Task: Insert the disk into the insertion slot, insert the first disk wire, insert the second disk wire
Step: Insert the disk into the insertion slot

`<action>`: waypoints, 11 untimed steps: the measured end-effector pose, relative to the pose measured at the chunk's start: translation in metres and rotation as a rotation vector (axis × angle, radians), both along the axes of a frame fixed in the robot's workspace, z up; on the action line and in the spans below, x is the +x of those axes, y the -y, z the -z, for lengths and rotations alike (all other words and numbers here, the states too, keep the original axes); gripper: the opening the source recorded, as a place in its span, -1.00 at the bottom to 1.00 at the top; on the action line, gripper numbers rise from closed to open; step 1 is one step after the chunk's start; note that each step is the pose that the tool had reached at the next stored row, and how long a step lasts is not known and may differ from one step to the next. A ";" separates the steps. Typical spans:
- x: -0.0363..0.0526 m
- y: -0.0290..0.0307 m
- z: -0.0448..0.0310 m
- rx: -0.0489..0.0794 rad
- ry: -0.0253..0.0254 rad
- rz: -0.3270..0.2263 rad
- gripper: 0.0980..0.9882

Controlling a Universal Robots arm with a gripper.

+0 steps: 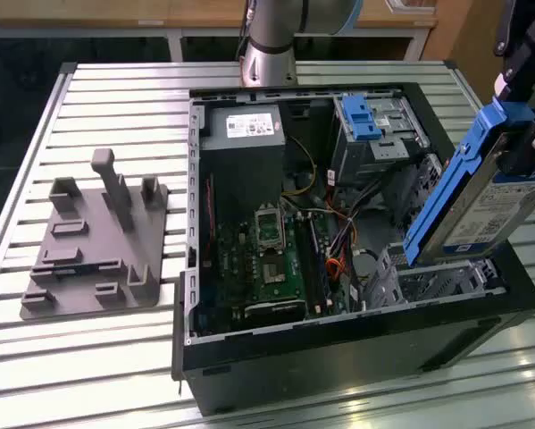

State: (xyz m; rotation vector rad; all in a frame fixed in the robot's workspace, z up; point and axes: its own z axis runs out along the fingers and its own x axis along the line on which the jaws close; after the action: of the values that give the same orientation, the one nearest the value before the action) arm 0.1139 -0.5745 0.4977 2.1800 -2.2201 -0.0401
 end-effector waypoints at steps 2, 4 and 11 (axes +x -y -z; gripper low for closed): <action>0.0000 0.0000 0.0000 0.000 0.0000 0.000 -0.40; 0.0000 0.0000 0.0000 0.000 0.0000 0.000 -0.40; 0.0000 0.0000 0.0000 0.000 0.0000 0.000 -0.40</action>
State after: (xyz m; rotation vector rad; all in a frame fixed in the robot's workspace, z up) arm 0.1139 -0.5745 0.4978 2.1800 -2.2200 -0.0400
